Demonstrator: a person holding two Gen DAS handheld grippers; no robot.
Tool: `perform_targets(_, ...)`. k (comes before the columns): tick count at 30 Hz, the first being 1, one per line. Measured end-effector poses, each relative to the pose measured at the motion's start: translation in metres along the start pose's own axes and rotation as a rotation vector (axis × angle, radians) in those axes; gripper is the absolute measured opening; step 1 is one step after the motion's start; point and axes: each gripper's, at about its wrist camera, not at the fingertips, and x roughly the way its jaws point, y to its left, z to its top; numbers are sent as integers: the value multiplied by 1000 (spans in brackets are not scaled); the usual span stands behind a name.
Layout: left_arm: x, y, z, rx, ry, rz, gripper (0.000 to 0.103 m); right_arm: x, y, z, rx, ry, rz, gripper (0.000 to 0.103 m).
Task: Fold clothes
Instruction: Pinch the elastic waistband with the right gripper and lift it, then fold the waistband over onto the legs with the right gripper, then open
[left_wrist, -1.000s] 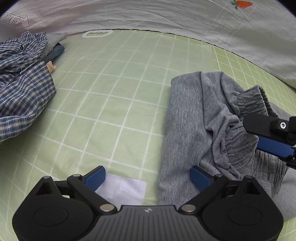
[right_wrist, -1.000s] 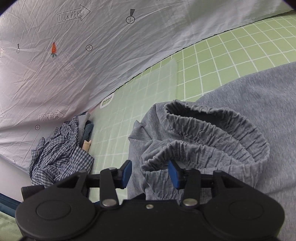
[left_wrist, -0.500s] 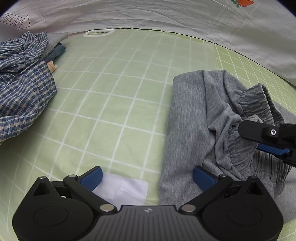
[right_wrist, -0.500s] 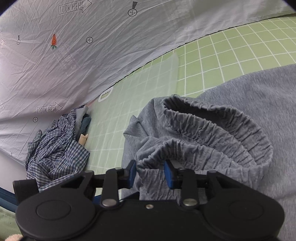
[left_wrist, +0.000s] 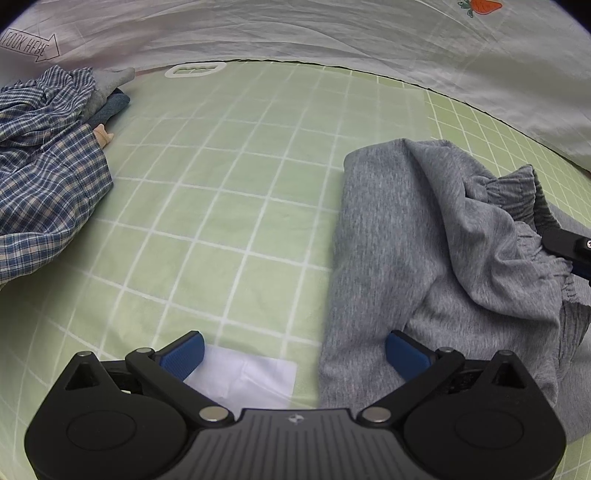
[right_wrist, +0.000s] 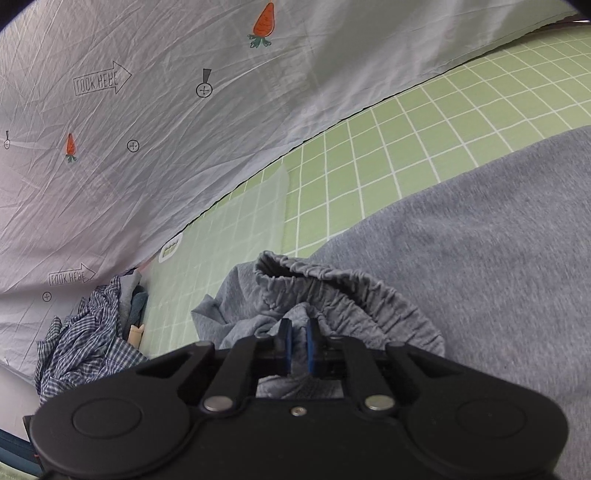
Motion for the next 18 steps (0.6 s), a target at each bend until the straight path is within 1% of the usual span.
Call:
perform_targets(2, 0, 1, 0, 1, -1, -1, 103, -2, 2, -2, -10, 1, 27, 24)
perform_targets(3, 0, 1, 0, 2, -1, -1, 103, -3, 4, -3, -21, 3, 38, 38)
perform_targets(4, 0, 1, 0, 2, -2, -1, 103, -1, 6, -3, -31, 8, 45, 44)
perform_targets(6, 0, 1, -1, 2, -2, -1, 103, 3, 11, -4, -49, 21, 59, 44)
perform_targets(10, 0, 1, -1, 1, -2, 0, 103, 12, 15, -7, -59, 58, 82, 50)
perform_targets(14, 0, 1, -2, 3, -3, -1, 103, 27, 21, -12, -96, 99, 67, 51)
perform_targets(15, 0, 1, -2, 3, -3, -1, 103, 29, 22, -13, -110, 105, 67, 47)
perform_targets(16, 0, 1, -2, 3, -4, -1, 103, 31, 23, -15, -125, 112, 67, 35)
perform_targets(17, 0, 1, -2, 4, -5, -1, 103, 32, 23, -17, -141, 120, 67, 26)
perform_targets(18, 0, 1, -3, 4, -6, -2, 103, 34, 23, -18, -148, 125, 64, 16)
